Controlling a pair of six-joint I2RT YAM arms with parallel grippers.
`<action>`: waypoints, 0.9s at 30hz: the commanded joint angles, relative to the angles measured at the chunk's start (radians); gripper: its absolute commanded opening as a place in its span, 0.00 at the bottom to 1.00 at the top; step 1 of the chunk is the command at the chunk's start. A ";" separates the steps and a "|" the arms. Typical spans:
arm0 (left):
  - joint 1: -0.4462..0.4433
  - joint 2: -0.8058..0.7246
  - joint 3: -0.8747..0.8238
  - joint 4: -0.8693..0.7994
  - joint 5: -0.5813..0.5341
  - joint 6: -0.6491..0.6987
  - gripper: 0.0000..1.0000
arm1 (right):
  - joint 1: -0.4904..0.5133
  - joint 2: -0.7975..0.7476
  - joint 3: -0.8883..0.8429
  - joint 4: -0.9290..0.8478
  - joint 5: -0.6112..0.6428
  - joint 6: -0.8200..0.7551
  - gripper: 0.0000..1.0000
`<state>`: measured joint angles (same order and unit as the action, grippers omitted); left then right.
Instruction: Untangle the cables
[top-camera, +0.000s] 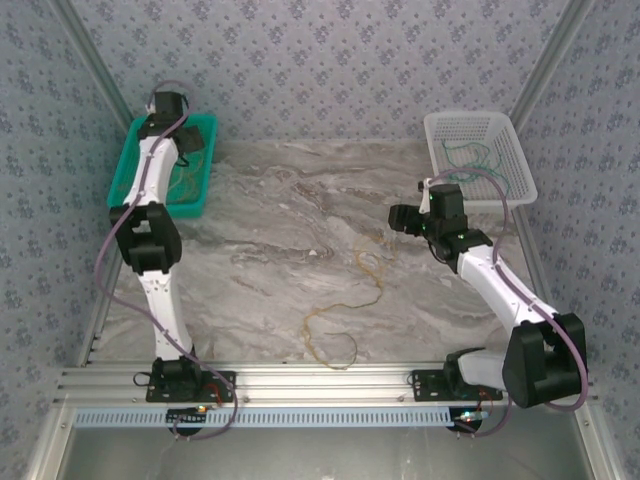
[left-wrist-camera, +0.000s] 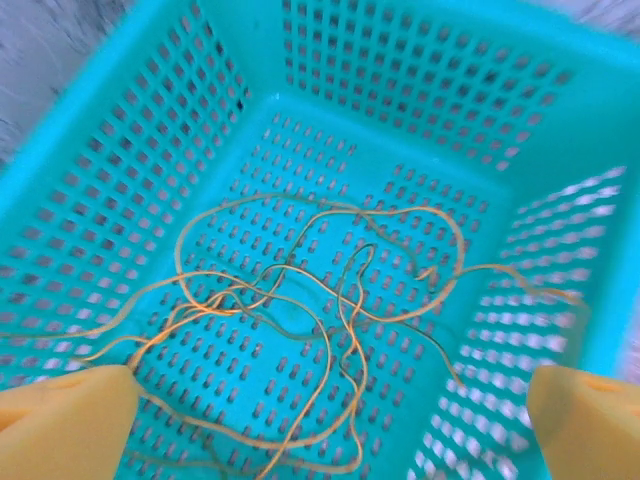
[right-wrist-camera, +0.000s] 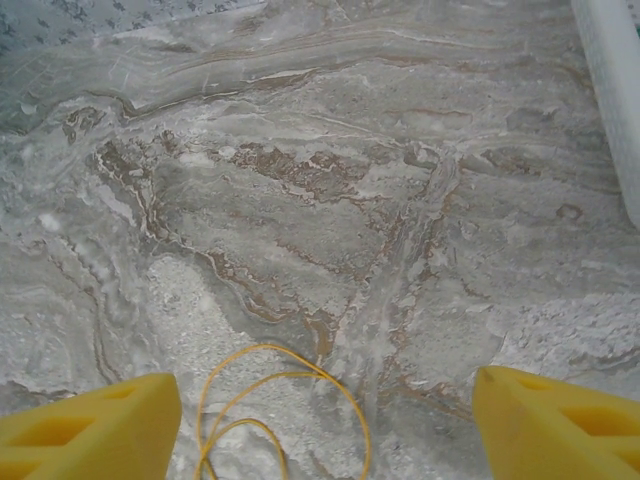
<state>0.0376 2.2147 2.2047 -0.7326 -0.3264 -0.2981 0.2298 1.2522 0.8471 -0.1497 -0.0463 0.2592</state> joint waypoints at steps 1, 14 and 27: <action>-0.029 -0.214 -0.107 -0.058 -0.029 0.054 0.99 | 0.004 -0.019 -0.028 0.044 0.033 -0.060 0.82; -0.130 -0.892 -1.003 0.220 -0.145 -0.096 0.99 | 0.003 0.007 -0.032 0.069 -0.009 -0.072 0.85; -0.526 -0.967 -1.311 0.336 0.206 -0.210 0.73 | 0.017 0.066 0.000 -0.087 -0.211 -0.010 0.81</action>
<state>-0.4122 1.2102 0.9348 -0.5571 -0.3309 -0.4679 0.2409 1.2732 0.8108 -0.1188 -0.1757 0.2199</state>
